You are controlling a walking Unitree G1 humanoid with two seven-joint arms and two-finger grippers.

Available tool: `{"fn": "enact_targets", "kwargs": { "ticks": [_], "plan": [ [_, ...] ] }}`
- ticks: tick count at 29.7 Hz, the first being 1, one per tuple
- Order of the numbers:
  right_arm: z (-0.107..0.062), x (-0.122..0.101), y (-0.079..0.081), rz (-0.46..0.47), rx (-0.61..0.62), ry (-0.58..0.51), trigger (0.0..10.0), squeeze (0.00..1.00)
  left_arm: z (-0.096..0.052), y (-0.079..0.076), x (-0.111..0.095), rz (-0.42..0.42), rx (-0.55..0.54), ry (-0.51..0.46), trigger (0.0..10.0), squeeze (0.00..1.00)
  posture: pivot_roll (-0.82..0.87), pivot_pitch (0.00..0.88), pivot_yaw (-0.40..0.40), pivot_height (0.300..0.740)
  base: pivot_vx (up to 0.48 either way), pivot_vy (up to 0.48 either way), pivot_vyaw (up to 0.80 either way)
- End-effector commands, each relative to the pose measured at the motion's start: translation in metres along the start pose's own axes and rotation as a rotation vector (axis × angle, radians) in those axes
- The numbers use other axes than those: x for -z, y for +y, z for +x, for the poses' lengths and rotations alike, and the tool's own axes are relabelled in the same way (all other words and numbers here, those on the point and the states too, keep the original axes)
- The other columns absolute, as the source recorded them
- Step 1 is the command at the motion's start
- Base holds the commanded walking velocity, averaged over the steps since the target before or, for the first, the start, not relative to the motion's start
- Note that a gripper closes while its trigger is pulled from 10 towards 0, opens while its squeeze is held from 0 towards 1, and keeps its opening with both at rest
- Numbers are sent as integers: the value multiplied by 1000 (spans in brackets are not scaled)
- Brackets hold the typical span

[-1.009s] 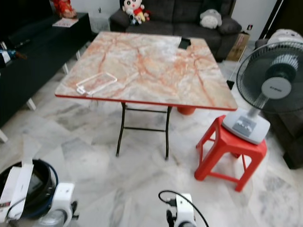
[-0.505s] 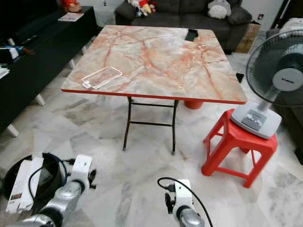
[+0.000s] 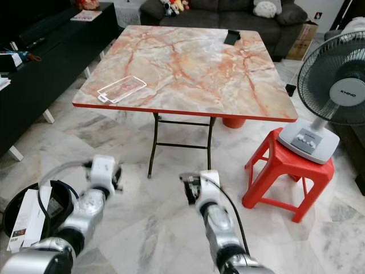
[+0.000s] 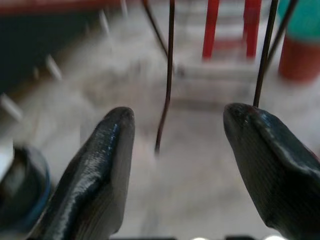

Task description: Picking trash to rubbish bin

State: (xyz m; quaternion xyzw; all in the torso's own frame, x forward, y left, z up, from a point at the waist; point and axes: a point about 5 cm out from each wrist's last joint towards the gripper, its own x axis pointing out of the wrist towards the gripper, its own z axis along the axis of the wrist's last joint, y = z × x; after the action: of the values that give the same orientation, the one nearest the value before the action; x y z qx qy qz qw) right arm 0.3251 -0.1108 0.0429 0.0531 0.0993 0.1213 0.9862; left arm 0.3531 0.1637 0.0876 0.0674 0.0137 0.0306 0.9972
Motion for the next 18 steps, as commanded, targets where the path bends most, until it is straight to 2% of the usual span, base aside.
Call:
{"fn": "enact_targets", "kwargs": {
  "ticks": [1,5,7,10,12,16,18],
  "plan": [
    [5,-13,0,6,7,-58,10000,0,1,10,-3,-39,-61,-14,10000,0,26,8,7,740,0,0,0],
    [11,-31,3,4,-2,-133,10000,0,1,8,-6,-5,-36,-45,10000,0,17,1,12,740,0,0,0],
    [14,-40,7,-26,-29,-171,10000,0,-2,11,-3,-10,-54,-56,10000,0,10,0,17,740,120,0,0],
    [14,-42,8,-35,-38,-190,10000,0,-4,13,-2,-7,-64,-62,10000,0,13,0,17,740,276,0,279],
    [12,-42,10,-71,-56,-197,10000,0,-5,17,-1,4,-77,-73,10000,0,15,0,17,740,354,0,788],
    [12,-40,11,-40,-60,-192,10000,0,-6,18,-2,16,-87,-81,10000,0,18,0,17,740,386,0,558],
    [12,-40,12,-31,-63,-202,10000,0,-5,19,-3,19,-91,-81,10000,0,21,0,16,740,396,0,0]
  ]
}}
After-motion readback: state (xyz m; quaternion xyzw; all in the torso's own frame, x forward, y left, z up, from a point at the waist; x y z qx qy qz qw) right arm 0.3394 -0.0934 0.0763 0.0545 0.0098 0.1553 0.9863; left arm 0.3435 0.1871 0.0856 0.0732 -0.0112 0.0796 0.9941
